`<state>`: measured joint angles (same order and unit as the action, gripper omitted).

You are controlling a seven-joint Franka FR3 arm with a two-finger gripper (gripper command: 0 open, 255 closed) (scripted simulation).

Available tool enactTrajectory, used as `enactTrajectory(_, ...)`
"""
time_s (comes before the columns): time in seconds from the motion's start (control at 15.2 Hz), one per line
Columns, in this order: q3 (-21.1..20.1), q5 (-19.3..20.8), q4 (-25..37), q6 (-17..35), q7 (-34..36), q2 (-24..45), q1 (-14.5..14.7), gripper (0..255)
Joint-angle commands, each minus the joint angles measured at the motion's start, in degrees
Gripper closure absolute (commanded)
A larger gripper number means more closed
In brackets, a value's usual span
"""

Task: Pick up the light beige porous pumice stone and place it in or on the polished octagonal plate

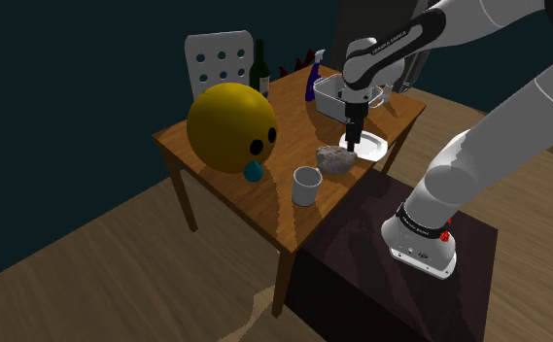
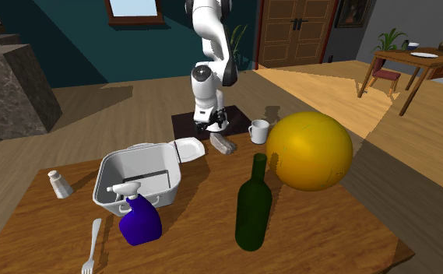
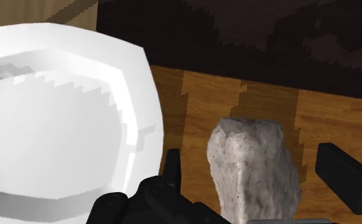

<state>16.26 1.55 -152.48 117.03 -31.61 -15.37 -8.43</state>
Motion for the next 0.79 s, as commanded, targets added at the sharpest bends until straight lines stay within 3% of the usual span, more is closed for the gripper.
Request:
enactTrajectory(0.0,0.5,-0.5,-1.4,-0.9,-3.0,-0.5,0.4,0)
enactTrajectory(0.46,0.7,-1.2,-5.7,6.1,-3.6,2.3,0.7,0)
enactTrajectory(0.73,0.7,-1.2,-5.7,6.1,-3.6,2.3,0.7,0)
